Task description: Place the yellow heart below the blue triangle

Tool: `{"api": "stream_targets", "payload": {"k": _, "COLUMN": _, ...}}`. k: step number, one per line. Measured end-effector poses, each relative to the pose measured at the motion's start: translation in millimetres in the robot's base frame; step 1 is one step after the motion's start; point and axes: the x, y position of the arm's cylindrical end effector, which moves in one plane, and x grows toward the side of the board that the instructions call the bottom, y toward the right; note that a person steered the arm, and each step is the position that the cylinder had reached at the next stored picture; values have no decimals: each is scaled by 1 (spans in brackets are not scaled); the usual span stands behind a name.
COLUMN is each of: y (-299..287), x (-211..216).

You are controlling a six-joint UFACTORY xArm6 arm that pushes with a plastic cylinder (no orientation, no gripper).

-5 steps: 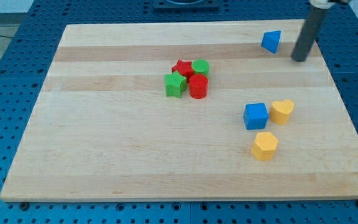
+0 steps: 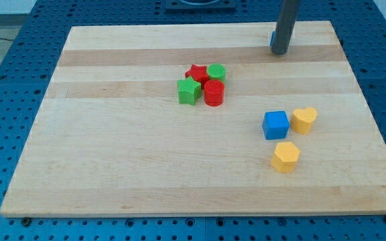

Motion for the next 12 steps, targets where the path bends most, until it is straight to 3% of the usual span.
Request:
{"api": "stream_targets", "payload": {"k": 1, "y": 22, "x": -7}}
{"api": "stream_targets", "payload": {"k": 2, "y": 42, "x": 49}}
{"api": "stream_targets", "payload": {"k": 3, "y": 98, "x": 149}}
{"api": "stream_targets", "payload": {"k": 4, "y": 111, "x": 255}}
{"api": "stream_targets", "payload": {"k": 5, "y": 62, "x": 313}}
{"api": "stream_targets", "payload": {"k": 6, "y": 28, "x": 305}}
{"api": "stream_targets", "payload": {"k": 9, "y": 17, "x": 253}}
{"api": "stream_targets", "payload": {"k": 12, "y": 1, "x": 115}}
